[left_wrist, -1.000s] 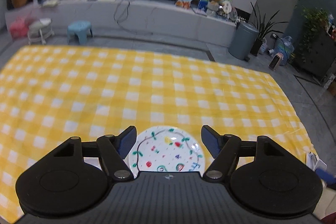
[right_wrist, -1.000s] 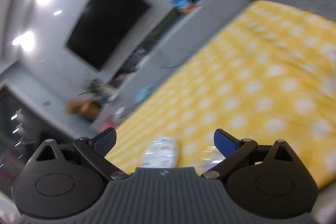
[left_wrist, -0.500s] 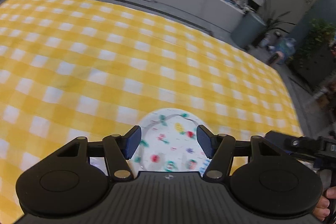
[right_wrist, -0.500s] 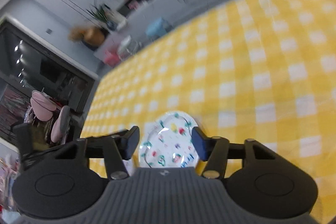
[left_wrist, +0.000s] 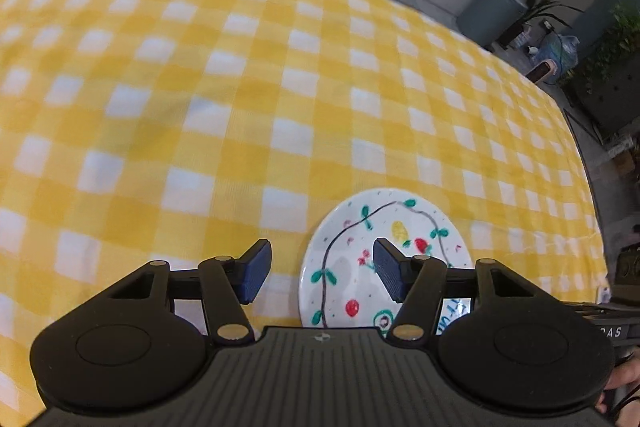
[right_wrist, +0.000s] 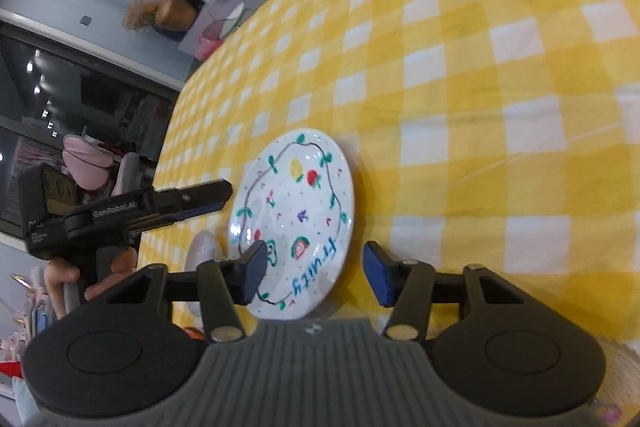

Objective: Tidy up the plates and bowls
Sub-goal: 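Move both tools to the white plate printed 'fruity', then close the left tool on the fruity plate rim while the right tool grips its other side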

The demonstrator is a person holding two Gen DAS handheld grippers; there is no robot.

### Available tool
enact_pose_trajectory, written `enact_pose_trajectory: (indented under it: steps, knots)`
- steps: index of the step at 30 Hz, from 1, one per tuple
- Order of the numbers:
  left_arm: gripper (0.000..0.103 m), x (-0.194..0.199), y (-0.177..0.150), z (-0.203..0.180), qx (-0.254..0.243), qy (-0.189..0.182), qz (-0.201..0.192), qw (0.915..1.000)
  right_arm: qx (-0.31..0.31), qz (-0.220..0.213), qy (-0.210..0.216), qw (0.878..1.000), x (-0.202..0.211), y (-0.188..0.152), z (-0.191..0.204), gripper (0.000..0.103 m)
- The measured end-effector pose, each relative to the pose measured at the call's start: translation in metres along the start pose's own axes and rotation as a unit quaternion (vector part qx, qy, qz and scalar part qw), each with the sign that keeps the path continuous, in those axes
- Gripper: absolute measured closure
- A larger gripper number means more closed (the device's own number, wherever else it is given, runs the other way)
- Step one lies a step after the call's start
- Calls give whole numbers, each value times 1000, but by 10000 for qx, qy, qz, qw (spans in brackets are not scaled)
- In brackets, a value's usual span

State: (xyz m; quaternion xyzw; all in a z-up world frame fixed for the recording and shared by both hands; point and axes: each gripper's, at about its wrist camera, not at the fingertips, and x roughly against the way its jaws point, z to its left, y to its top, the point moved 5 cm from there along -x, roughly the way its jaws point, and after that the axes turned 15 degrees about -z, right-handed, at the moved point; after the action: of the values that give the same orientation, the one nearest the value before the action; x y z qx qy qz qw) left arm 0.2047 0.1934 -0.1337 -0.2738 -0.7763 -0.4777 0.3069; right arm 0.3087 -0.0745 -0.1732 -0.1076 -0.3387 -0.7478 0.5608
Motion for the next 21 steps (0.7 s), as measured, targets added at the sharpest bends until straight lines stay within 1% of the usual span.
enact_pose_trajectory:
  steps: [3, 5, 8, 10, 11, 12, 15, 17, 21]
  knots:
    - [37, -3, -3, 3, -5, 102, 19, 9999, 111, 11, 126, 9999, -2, -2, 1, 50]
    - [37, -3, -4, 1, -19, 31, 45, 10000, 104, 8, 165, 9998, -4, -3, 1, 50]
    - [37, -3, -3, 1, 95, -84, 26, 9999, -149, -12, 230, 9996, -3, -1, -6, 50]
    - [39, -4, -3, 2, 289, -269, 64, 9992, -271, -38, 289, 9992, 0, 0, -8, 50]
    - [42, -5, -4, 1, 441, -481, 147, 9978, -331, -52, 299, 9990, 0, 0, -9, 50]
    - [39, -7, -5, 0, 519, -565, 188, 9969, -361, -68, 299, 9989, 0, 0, -9, 49]
    - [40, -7, -5, -4, 410, -500, 166, 9978, -390, -107, 267, 9988, 1, 0, -9, 49]
    - [40, -7, -5, -5, 446, -486, 139, 9977, -417, -127, 241, 9988, 0, 0, -9, 49]
    - [39, -11, -6, -10, 518, -590, 180, 9967, -405, -200, 152, 9989, 7, 3, -10, 48]
